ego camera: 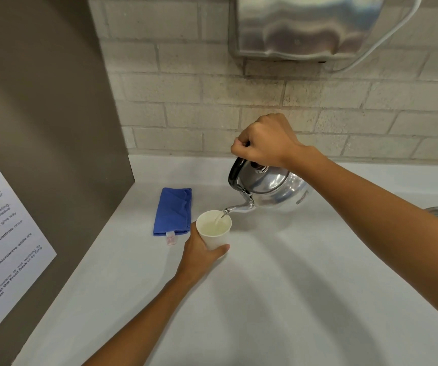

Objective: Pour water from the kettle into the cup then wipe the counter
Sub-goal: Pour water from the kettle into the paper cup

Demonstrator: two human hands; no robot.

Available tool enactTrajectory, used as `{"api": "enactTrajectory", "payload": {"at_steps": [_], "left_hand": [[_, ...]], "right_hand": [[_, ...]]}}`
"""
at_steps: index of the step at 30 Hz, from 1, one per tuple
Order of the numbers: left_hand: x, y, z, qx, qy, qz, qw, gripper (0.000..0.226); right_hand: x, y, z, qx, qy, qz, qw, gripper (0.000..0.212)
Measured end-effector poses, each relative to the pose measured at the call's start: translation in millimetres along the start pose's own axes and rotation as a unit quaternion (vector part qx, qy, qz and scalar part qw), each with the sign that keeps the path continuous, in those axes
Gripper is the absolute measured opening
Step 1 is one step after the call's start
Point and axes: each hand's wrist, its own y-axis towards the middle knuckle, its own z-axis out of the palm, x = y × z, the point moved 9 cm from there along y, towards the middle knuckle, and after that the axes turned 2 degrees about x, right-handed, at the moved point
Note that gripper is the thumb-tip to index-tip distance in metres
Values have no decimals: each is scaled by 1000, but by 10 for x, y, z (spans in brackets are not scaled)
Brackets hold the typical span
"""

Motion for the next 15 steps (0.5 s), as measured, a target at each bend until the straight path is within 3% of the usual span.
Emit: {"api": "enactTrajectory", "payload": {"at_steps": [8, 15], "left_hand": [[-7, 5, -52, -6, -1, 2, 1000, 86], [-9, -56, -73, 15, -5, -1, 1000, 78]], "right_hand": [[-394, -119, 192, -25, 109, 111, 987, 48], [-852, -274, 473, -56, 236, 273, 931, 52]]}}
